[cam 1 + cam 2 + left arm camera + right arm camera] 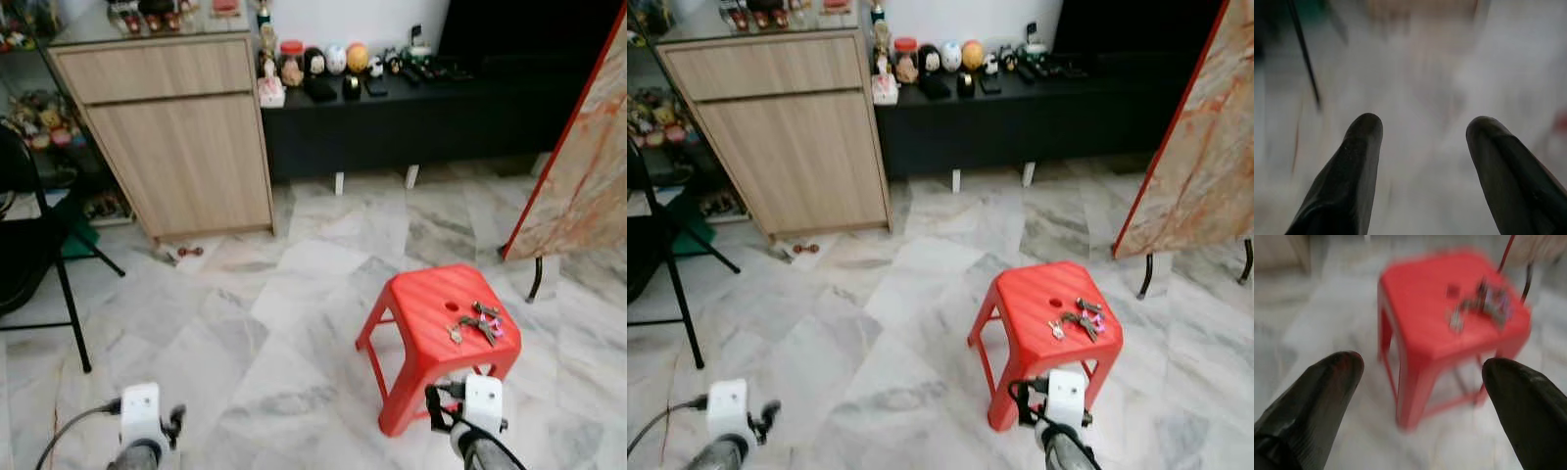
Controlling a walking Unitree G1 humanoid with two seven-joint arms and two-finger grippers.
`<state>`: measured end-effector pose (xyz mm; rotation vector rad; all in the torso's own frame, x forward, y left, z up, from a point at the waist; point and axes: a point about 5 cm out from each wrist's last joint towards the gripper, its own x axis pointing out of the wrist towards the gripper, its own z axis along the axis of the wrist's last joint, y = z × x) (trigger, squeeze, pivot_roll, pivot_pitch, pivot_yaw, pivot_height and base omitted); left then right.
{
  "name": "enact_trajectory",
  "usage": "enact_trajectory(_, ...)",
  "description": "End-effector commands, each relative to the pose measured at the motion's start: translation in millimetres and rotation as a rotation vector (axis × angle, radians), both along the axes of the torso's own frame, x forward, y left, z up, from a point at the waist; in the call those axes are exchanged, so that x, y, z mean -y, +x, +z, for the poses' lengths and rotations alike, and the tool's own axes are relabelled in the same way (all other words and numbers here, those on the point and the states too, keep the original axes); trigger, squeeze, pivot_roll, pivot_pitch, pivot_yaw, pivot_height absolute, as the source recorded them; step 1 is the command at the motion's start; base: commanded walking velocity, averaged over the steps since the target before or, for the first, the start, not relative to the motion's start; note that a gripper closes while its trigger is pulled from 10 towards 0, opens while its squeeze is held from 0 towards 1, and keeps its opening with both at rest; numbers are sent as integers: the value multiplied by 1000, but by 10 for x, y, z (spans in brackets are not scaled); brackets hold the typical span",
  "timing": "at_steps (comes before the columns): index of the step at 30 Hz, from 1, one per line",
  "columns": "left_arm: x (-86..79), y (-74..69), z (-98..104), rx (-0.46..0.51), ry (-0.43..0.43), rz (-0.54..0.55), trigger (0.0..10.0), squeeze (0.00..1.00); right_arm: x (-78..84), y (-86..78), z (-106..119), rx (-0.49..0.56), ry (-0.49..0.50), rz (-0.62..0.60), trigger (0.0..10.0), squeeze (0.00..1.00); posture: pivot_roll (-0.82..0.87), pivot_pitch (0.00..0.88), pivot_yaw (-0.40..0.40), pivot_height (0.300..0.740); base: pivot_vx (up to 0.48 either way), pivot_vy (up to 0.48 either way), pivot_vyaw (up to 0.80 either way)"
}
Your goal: Hang keys on a hook
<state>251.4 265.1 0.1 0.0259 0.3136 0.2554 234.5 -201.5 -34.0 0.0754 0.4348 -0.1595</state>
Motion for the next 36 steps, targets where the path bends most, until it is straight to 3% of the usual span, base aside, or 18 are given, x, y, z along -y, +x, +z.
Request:
enact_trajectory(1, -3, 160, 261, 156, 21, -20, 10000, 0, 10, 93, 114, 81, -6, -8, 10000, 0, 140, 10, -21, 740, 0, 0, 0)
enact_trajectory(4, 92, 266, 642, 345, 53, -59, 10000, 0, -30, 217, 294, 203, -20, 0, 10000, 0, 147, 14, -28, 740, 0, 0, 0)
enact_trajectory(8, 187, 221, 760, 408, 70, -94, 10000, 0, -96, 268, 437, 290, -63, 35, 10000, 0, 154, 18, -24, 740, 0, 0, 0)
enact_trajectory(10, 289, 117, 835, 446, 122, -147, 10000, 0, -164, 259, 572, 370, -58, 53, 10000, 0, 153, 23, -25, 740, 0, 0, 0)
enact_trajectory(12, 306, 98, 848, 450, 133, -156, 10000, 0, -173, 255, 594, 383, -57, 57, 10000, 0, 153, 23, -25, 740, 0, 0, 0)
enact_trajectory(14, 401, -10, 888, 457, 164, -190, 10000, 0, -193, 205, 702, 432, -99, 106, 10000, 0, 148, 20, -33, 740, 0, 0, 0)
enact_trajectory(17, 458, -140, 899, 448, 173, -181, 10000, 0, -121, 152, 788, 456, -104, 70, 10000, 0, 138, 5, -40, 740, 0, 0, 0)
enact_trajectory(25, 538, -149, 993, 453, 170, -183, 10000, 0, -113, 99, 793, 419, -97, 58, 10000, 0, 150, 13, -53, 740, 0, 0, 0)
enact_trajectory(31, 480, -84, 822, 373, 123, -139, 10000, 0, -81, 173, 607, 301, -70, 55, 10000, 0, 124, 32, -45, 740, 0, 0, 0)
enact_trajectory(32, 444, -82, 719, 332, 103, -119, 10000, 0, -57, 194, 550, 267, -94, 39, 10000, 0, 112, 33, -44, 740, 0, 0, 0)
enact_trajectory(33, 381, -100, 502, 235, 125, -118, 10000, 0, -78, 213, 415, 195, -44, 38, 10000, 0, 96, 36, -37, 740, 0, 0, 0)
enact_trajectory(34, 381, -100, 502, 235, 125, -118, 10000, 0, -78, 213, 415, 195, -44, 38, 10000, 0, 96, 36, -37, 740, 0, 0, 0)
enact_trajectory(36, 321, -136, 264, 115, 142, -120, 10000, 0, -120, 187, 258, 101, -35, 64, 10000, 0, 85, 40, -36, 740, 0, -291, 0)
